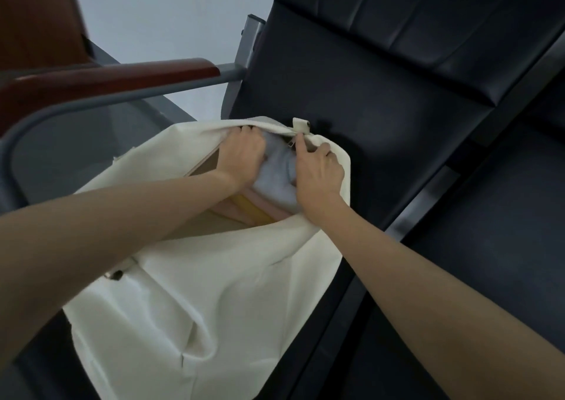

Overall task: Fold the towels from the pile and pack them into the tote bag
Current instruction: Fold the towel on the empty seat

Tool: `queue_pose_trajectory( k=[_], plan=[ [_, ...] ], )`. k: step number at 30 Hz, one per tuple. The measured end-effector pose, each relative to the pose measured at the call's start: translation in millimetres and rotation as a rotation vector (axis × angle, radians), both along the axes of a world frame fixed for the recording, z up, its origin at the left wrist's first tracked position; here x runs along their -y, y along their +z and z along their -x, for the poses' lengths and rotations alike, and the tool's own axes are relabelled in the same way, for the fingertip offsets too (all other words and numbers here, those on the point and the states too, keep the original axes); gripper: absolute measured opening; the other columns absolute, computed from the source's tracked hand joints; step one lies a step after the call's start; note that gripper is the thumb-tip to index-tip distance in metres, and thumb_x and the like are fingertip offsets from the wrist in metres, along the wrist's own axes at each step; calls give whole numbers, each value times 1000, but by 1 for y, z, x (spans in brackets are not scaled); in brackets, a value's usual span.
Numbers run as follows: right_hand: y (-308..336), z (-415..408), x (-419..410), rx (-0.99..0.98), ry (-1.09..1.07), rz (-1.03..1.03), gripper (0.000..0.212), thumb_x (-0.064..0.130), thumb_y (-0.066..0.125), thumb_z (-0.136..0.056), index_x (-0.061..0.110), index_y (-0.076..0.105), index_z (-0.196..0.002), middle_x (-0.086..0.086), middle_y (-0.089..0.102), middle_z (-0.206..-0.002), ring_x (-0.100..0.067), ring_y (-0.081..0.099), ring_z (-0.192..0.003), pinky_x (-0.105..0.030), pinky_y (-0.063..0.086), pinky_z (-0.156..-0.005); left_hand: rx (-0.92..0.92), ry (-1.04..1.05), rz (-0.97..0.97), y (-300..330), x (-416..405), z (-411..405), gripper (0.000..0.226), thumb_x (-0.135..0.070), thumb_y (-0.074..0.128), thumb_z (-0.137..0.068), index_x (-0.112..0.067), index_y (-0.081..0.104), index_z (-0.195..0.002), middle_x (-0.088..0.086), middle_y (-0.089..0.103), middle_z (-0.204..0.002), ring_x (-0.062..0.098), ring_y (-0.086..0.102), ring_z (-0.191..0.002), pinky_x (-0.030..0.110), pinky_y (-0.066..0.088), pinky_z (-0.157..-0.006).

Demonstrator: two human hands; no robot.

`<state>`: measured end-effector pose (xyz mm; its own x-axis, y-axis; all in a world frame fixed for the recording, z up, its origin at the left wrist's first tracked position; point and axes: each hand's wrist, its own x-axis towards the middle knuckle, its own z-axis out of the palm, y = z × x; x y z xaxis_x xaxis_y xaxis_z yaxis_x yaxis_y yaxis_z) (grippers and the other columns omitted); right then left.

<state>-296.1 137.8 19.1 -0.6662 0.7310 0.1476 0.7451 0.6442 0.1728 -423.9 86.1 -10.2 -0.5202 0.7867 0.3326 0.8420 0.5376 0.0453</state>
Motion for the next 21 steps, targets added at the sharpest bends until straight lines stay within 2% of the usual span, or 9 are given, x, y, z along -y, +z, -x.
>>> queue_pose_trajectory(
  k=[2, 4, 6, 9, 11, 14, 16, 18, 21],
  plan=[
    [2, -4, -1, -31, 1, 13, 87, 14, 64, -86, 19, 7, -152, -22, 39, -129, -32, 51, -109, -31, 36, -71, -25, -20, 39, -15, 6, -16, 41, -16, 44, -95, 4, 43, -131, 22, 50, -129, 35, 44, -123, 40, 29, -106],
    [6, -8, -1, -63, 29, 61, 85, 8, 64, -84, 19, 13, -151, -19, 42, -128, -30, 48, -112, -31, 35, -71, 72, -69, -15, -25, 17, -28, 55, -21, 46, -94, 0, 32, -143, 23, 41, -139, 36, 35, -131, 42, 23, -112],
    [14, -13, -2, -147, 78, 161, 66, 3, 58, -85, 18, 30, -144, -15, 48, -124, -29, 51, -112, -31, 37, -73, 160, -232, 0, -31, 29, -32, 61, -24, 42, -97, -14, 20, -153, 23, 25, -152, 34, 23, -142, 43, 22, -112],
    [25, -25, 0, -271, 156, 243, 39, 2, 53, -88, 13, 50, -125, -9, 55, -117, -25, 55, -106, -27, 41, -76, 125, -443, 167, -29, 38, -30, 63, -50, 4, -94, -33, 11, -153, 17, -2, -161, 37, 7, -147, 50, 16, -114],
    [25, -36, 6, -236, 186, 108, 30, 3, 56, -88, 10, 53, -117, -11, 47, -122, -24, 50, -108, -25, 41, -75, 100, -464, 279, -25, 33, -29, 74, -61, -9, -83, -40, 5, -152, 16, -8, -161, 42, 5, -145, 56, 15, -112],
    [17, -48, 4, -200, 153, -139, 38, 9, 63, -84, 10, 46, -118, -17, 37, -125, -28, 43, -105, -28, 40, -81, 118, -460, 348, -22, 18, -28, 54, -57, 10, -98, -47, -1, -150, 12, -17, -160, 45, -3, -145, 64, 8, -113],
    [16, -54, 0, -267, 41, 54, 51, 9, 64, -83, 12, 35, -125, -18, 36, -124, -28, 46, -95, -29, 40, -76, 70, -451, 375, -23, 13, -26, 52, -52, 14, -100, -49, -1, -149, 9, -16, -160, 46, -1, -144, 67, 11, -111],
    [21, -58, -6, -386, -5, 309, 48, 5, 63, -84, 16, 35, -120, -13, 37, -116, -19, 45, -75, -24, 37, -63, 1, -444, 410, -22, 10, -28, 53, -52, 18, -100, -47, 0, -149, 4, -12, -161, 49, 2, -142, 71, 16, -107],
    [30, -61, -4, -514, 61, 279, 41, -2, 61, -83, 18, 41, -112, -6, 36, -110, -10, 40, -66, -21, 37, -55, -136, -468, 490, -19, 6, -37, 59, -50, 26, -100, -40, 0, -152, 3, -10, -161, 53, 0, -141, 75, 20, -102]
  ],
)
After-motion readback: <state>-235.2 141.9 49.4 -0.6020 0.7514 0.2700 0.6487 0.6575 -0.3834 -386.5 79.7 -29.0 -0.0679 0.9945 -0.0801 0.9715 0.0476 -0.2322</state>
